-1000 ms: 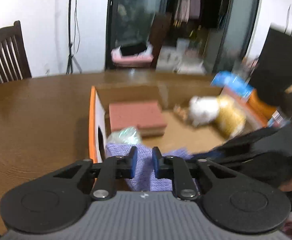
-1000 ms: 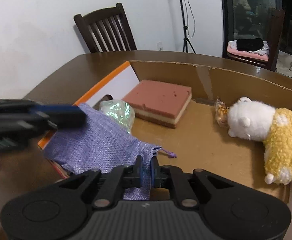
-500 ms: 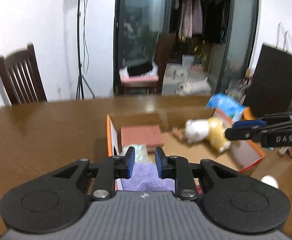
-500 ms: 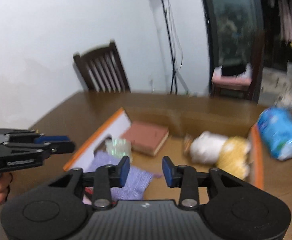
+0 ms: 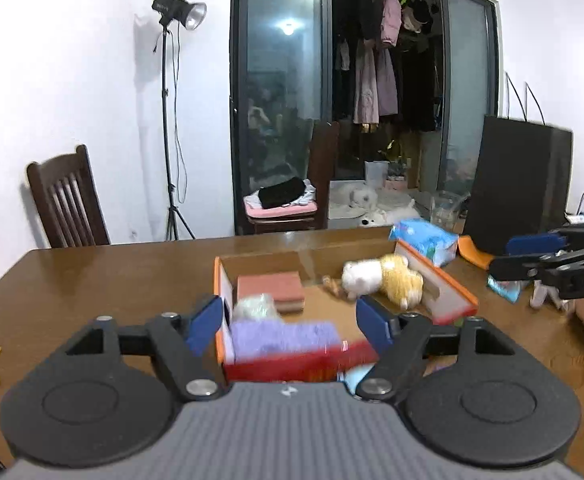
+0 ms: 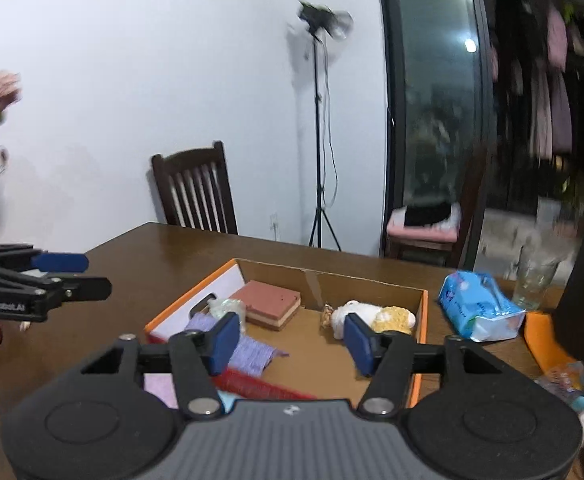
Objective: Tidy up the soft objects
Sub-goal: 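Move both tools back over the remaining pile, then close both grippers on the lilac fluffy headband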
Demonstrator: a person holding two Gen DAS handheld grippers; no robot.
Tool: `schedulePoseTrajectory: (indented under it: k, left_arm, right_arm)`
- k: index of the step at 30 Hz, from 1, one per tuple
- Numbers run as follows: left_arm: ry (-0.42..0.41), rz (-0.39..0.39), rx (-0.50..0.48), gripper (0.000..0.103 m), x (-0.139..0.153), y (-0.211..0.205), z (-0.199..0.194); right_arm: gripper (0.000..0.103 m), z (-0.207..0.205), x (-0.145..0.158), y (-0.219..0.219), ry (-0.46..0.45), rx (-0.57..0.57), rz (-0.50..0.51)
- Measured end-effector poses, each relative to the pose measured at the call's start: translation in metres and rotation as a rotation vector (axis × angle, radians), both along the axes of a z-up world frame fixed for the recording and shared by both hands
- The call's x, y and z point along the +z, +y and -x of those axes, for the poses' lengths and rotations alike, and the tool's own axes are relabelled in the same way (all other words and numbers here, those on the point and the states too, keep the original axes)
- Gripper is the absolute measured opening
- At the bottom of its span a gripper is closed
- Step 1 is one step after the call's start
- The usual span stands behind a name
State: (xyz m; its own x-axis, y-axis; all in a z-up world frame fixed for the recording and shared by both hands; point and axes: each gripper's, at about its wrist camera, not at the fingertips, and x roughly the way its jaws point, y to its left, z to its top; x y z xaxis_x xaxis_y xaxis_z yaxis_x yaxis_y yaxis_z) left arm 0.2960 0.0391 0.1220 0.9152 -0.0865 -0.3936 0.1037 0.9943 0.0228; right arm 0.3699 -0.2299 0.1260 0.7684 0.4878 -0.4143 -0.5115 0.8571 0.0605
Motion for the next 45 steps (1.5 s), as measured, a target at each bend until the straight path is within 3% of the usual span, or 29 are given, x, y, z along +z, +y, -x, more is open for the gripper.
schedulePoseTrajectory:
  k: [3,6,9,11,14,16,19,22,25,26,29,31,35,36,38,39,40,45]
  left_arm:
    - [-0.003,0.017,0.011,0.08,-0.027,-0.006,0.036]
    - [0.031,0.088,0.01,0.083,-0.055,-0.006,0.071]
    - [0.095,0.182,0.037,0.084,-0.079,0.005,0.091]
    - [0.134,0.195,0.05,0.084,-0.088,0.013,0.092]
    - [0.133,0.171,0.094,0.084,-0.088,0.021,0.086]
    - [0.118,0.205,0.083,0.084,-0.085,0.028,0.08]
    - [0.098,0.22,0.054,0.083,-0.085,0.036,0.059]
    - [0.118,0.207,0.057,0.082,-0.09,0.048,0.01]
    - [0.191,0.288,0.003,0.082,-0.1,0.069,-0.041]
    - [0.219,0.3,0.003,0.081,-0.105,0.073,-0.054]
    - [0.298,0.328,0.012,0.061,-0.122,0.082,-0.088]
    - [0.329,0.391,-0.026,0.047,-0.132,0.089,-0.095]
    - [0.358,0.488,-0.052,0.039,-0.141,0.099,-0.089]
    - [0.356,0.496,-0.054,0.032,-0.14,0.099,-0.086]
    - [0.353,0.496,-0.039,0.03,-0.136,0.095,-0.077]
    - [0.345,0.487,-0.026,0.029,-0.134,0.094,-0.066]
    - [0.334,0.492,-0.02,0.029,-0.132,0.091,-0.055]
    - [0.343,0.581,-0.026,0.028,-0.134,0.07,0.02]
  right_arm:
    - [0.059,0.045,-0.021,-0.008,-0.022,0.025,-0.012]
    - [0.059,0.086,-0.051,-0.014,-0.003,0.046,-0.044]
    - [0.058,0.118,-0.084,-0.015,0.063,0.077,-0.091]
    - [0.057,0.129,-0.1,-0.012,0.107,0.083,-0.095]
    - [0.055,0.126,-0.111,-0.004,0.145,0.098,-0.068]
    - [0.043,0.12,-0.111,0.005,0.143,0.094,-0.046]
    - [0.042,0.106,-0.108,0.025,0.169,0.126,-0.097]
    - [0.042,0.086,-0.115,0.057,0.204,0.141,-0.165]
    - [0.043,0.053,-0.133,0.088,0.307,0.096,-0.24]
    - [0.043,0.041,-0.139,0.095,0.344,0.075,-0.277]
    - [0.043,0.02,-0.15,0.109,0.375,-0.031,-0.309]
    - [0.043,0.014,-0.152,0.112,0.367,-0.077,-0.321]
    - [0.044,0.004,-0.156,0.116,0.347,-0.122,-0.313]
    - [0.044,0.002,-0.158,0.116,0.355,-0.121,-0.313]
    - [0.039,-0.002,-0.161,0.116,0.373,-0.103,-0.324]
    - [0.027,-0.001,-0.161,0.116,0.377,-0.088,-0.326]
    - [0.023,0.0,-0.158,0.115,0.375,-0.068,-0.315]
    - [0.021,0.045,-0.14,0.089,0.343,0.065,-0.278]
